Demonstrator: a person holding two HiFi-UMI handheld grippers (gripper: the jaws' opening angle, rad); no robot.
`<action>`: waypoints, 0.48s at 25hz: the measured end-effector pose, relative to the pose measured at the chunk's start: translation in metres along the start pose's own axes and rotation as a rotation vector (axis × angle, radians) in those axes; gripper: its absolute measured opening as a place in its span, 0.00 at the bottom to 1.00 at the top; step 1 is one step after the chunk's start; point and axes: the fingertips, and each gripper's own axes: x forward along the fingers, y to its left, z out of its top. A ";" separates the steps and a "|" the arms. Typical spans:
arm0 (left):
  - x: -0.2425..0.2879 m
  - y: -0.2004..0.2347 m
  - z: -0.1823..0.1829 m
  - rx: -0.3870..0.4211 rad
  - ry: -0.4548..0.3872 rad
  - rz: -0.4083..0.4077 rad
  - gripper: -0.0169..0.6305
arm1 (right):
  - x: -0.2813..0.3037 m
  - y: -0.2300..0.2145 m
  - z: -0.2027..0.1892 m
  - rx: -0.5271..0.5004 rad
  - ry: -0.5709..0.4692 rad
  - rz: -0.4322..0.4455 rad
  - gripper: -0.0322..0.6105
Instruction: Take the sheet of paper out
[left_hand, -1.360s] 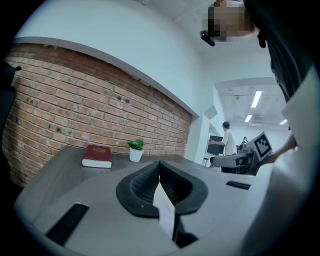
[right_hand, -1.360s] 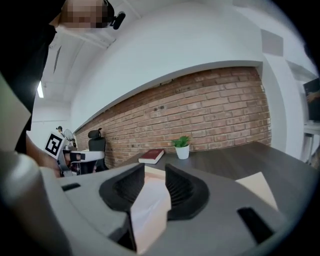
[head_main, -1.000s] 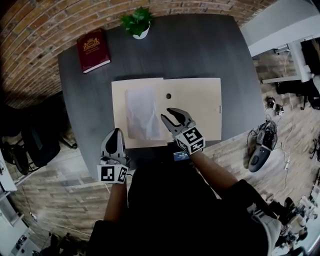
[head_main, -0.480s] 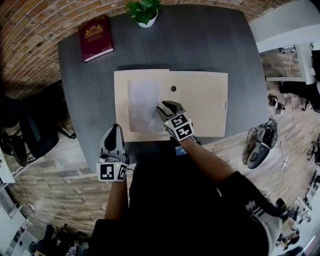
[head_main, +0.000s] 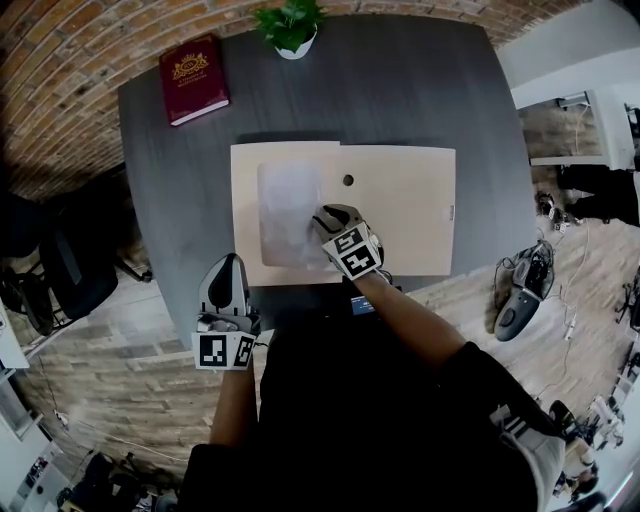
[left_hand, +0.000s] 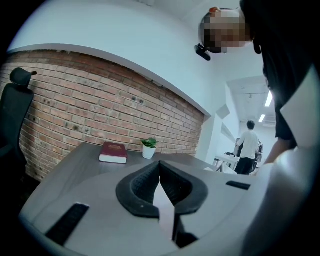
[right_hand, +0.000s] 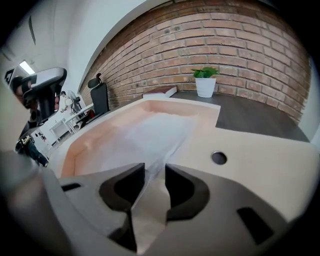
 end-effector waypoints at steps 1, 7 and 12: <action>-0.001 -0.001 0.001 0.002 0.000 -0.002 0.02 | 0.000 0.000 -0.001 -0.014 0.005 -0.007 0.26; -0.006 0.000 0.001 0.004 0.001 -0.001 0.02 | -0.002 -0.006 0.001 -0.065 0.013 -0.035 0.16; -0.003 -0.003 0.005 0.004 -0.006 -0.016 0.02 | -0.003 -0.009 0.001 -0.062 0.016 -0.025 0.10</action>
